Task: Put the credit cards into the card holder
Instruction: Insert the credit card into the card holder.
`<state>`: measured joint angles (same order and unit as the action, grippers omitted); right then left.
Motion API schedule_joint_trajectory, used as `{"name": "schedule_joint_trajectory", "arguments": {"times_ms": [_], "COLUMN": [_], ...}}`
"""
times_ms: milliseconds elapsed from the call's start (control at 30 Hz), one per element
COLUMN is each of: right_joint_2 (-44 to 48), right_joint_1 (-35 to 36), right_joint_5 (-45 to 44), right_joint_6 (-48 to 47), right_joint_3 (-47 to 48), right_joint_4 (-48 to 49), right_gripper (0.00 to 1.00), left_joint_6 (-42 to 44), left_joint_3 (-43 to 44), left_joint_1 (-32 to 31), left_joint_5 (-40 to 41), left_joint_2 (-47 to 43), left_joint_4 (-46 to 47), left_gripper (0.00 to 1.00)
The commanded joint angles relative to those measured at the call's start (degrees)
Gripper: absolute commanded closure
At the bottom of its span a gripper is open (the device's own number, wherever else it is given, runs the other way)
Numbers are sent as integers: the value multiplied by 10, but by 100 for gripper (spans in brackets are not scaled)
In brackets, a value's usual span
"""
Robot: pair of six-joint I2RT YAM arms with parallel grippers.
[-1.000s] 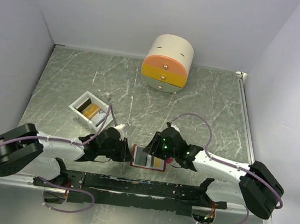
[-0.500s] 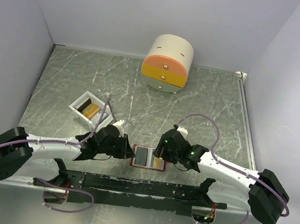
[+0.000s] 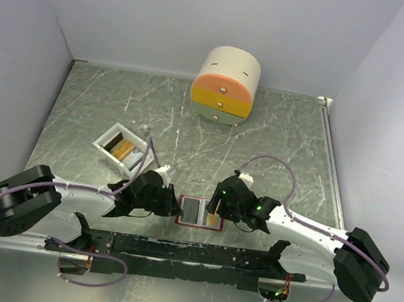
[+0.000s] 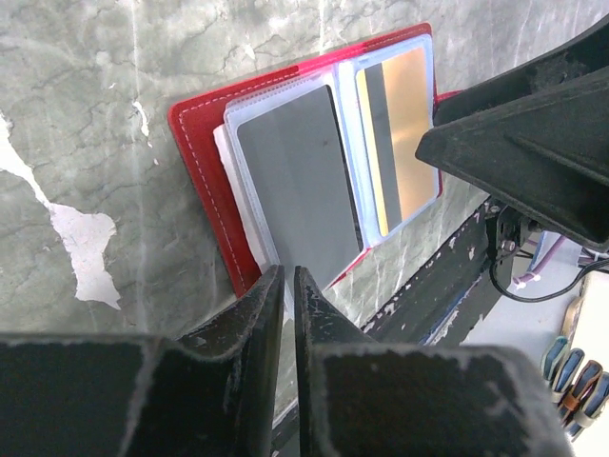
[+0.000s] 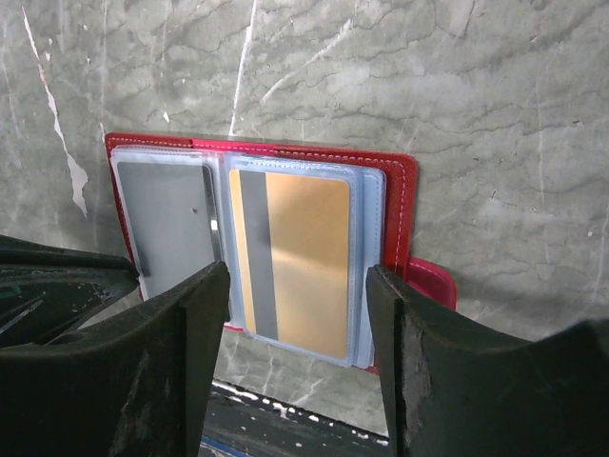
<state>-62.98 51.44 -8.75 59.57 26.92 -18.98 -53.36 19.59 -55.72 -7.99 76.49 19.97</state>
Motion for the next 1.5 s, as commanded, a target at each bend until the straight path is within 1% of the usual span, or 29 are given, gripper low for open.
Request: {"name": "schedule_joint_trajectory", "arguments": {"times_ms": [0,133,267,500,700,833,1067,1267,1400,1467], "right_joint_2": [-8,-18,-6,58,99,87,36,2,-13,-16], "right_joint_1": [1,2,1,2,1,2,2,2,2,2], "right_joint_5": [0,15,27,29,59,86,149,174,185,181], "right_joint_6": [9,7,8,14,15,23,43,37,25,15], "right_joint_3": [-9,-12,-18,-20,-38,-51,-75,-69,-52,-40], "right_joint_4": [23,44,64,68,120,159,267,309,308,285], "right_gripper": [40,40,40,41,42,42,44,45,45,44], "left_joint_6": [10,7,6,6,6,5,-6,-17,-14,-9], "left_joint_3": [-6,-12,-11,-10,-10,-10,-15,-15,-2,8], "left_joint_1": [-3,-3,-3,-3,-3,-3,-3,-3,-3,-3], "left_joint_5": [-5,-8,-11,-10,-10,-11,-5,23,58,76], "left_joint_2": [6,15,25,24,26,27,2,-51,-103,-125], "left_joint_4": [22,34,37,33,35,33,24,-23,-92,-129], "left_gripper": [79,80,80,80,80,80,79,77,75,75]}}
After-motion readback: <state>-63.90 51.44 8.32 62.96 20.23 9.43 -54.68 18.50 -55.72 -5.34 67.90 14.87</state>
